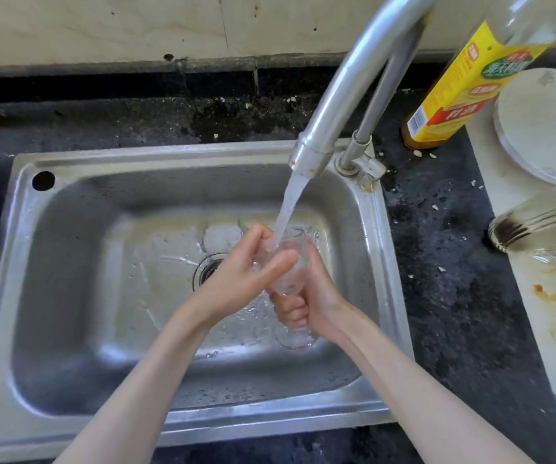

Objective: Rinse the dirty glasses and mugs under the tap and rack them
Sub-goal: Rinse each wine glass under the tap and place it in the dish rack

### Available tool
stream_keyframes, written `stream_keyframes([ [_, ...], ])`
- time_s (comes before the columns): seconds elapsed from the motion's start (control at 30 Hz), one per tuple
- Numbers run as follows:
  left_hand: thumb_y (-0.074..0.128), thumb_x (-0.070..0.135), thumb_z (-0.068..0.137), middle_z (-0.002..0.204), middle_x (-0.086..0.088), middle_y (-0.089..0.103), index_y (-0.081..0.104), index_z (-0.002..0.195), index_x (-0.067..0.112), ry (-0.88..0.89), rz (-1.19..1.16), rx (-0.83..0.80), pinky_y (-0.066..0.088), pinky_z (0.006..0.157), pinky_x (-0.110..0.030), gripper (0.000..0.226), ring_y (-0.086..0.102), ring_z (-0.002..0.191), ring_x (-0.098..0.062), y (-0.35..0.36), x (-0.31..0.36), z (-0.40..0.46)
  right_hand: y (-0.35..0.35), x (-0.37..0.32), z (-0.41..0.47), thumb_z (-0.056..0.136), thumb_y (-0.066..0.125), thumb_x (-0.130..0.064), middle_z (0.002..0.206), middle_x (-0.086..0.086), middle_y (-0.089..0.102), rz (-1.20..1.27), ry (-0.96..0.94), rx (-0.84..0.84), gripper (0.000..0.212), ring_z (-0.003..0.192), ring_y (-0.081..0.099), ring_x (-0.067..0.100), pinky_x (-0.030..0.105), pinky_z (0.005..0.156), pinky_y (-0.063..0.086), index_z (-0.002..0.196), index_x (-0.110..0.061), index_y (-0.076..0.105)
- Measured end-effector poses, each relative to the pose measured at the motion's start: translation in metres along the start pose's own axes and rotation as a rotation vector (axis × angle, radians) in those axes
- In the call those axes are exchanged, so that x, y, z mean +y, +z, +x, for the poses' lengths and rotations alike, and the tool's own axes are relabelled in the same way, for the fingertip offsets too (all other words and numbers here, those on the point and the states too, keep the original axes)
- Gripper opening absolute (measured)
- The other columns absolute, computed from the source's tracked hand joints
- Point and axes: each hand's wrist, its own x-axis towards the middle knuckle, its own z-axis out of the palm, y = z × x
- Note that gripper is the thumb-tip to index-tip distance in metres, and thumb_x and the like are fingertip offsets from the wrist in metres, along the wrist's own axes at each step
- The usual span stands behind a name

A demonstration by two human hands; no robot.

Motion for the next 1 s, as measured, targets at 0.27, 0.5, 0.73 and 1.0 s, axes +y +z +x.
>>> stream_keyframes([
  [0.27,0.054,0.052,0.081,0.083,-0.013,0.067,0.054,0.097,0.008,-0.253,-0.377,0.326,0.052,0.066,-0.036,0.046,0.067,0.072,-0.025,0.036,0.004,0.004,-0.015,0.002,-0.017,0.091,0.012,-0.064,0.063,0.0,0.057,-0.206,-0.087,-0.038,0.072,0.049,0.05,0.013,0.031,0.063,0.044,0.123,-0.017,0.056],
  [0.5,0.033,0.046,0.095,0.054,0.004,0.041,0.051,0.05,0.019,-0.533,-1.045,0.278,0.038,0.045,-0.02,0.055,0.041,0.046,-0.011,0.028,-0.008,0.013,-0.016,-0.013,-0.045,0.096,0.045,-0.009,0.071,0.011,0.065,-0.093,-0.022,-0.093,0.017,0.059,0.06,0.018,0.023,0.058,0.053,0.101,0.003,0.056],
  [0.73,0.029,0.055,0.096,0.057,-0.008,0.057,0.058,0.073,-0.001,-0.655,-1.363,0.438,0.035,0.037,-0.012,0.067,0.041,0.033,-0.013,0.035,0.008,-0.003,-0.013,-0.03,-0.041,0.092,0.045,-0.037,0.09,0.019,0.067,0.054,-0.03,-0.078,0.036,0.069,0.069,0.023,0.029,0.063,0.058,0.098,-0.007,0.062],
  [1.0,0.051,0.043,0.092,0.063,-0.016,0.064,0.054,0.09,-0.005,-0.67,-1.598,0.658,0.05,0.038,-0.022,0.049,0.058,0.043,-0.02,0.031,0.0,-0.016,-0.001,-0.037,-0.032,0.095,0.046,-0.03,0.079,0.017,0.07,0.183,-0.016,-0.122,0.039,0.067,0.071,0.024,0.024,0.057,0.057,0.077,-0.006,0.071],
])
